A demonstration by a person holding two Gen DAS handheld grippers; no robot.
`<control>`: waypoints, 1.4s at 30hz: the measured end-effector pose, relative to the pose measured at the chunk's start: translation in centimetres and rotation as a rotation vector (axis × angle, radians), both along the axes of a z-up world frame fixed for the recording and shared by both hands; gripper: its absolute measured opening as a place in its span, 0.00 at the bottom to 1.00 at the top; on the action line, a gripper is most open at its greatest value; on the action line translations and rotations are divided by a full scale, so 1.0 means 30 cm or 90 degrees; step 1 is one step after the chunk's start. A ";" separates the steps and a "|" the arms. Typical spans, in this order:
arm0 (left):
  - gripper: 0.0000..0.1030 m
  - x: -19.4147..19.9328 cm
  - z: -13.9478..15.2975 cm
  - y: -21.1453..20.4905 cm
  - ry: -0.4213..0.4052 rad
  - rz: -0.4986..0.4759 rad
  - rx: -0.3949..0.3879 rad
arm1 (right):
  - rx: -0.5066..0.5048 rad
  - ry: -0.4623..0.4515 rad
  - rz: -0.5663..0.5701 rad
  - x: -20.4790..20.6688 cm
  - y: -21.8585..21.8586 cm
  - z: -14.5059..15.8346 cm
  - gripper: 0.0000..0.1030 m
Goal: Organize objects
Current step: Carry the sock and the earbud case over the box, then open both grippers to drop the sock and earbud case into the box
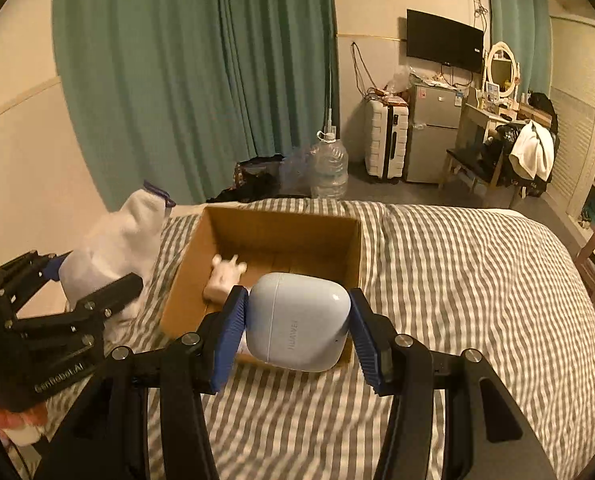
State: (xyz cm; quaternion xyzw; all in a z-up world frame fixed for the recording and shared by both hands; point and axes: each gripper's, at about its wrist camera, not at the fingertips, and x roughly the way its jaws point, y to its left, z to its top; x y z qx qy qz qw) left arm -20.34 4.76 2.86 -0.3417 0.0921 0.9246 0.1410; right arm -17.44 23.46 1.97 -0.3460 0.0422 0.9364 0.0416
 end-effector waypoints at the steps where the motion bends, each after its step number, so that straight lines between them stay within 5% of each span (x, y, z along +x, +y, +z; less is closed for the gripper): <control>1: 0.59 -0.036 -0.010 0.013 -0.004 0.000 0.000 | -0.004 -0.005 -0.001 -0.036 0.012 -0.011 0.49; 9: 0.59 -0.295 -0.181 0.071 -0.070 0.006 0.005 | -0.056 -0.057 -0.021 -0.320 0.113 -0.182 0.49; 15: 0.61 -0.348 -0.262 0.100 -0.053 0.000 -0.002 | -0.097 -0.036 -0.035 -0.383 0.160 -0.264 0.49; 21: 0.75 -0.329 -0.283 0.105 -0.062 -0.008 -0.001 | -0.087 -0.012 -0.034 -0.360 0.155 -0.252 0.67; 30: 0.95 -0.118 -0.025 0.011 0.008 -0.012 0.051 | -0.045 0.036 -0.062 -0.186 0.142 -0.020 0.78; 42: 1.00 0.252 0.369 -0.178 0.157 0.048 0.074 | 0.019 0.164 -0.093 0.203 0.019 0.346 0.96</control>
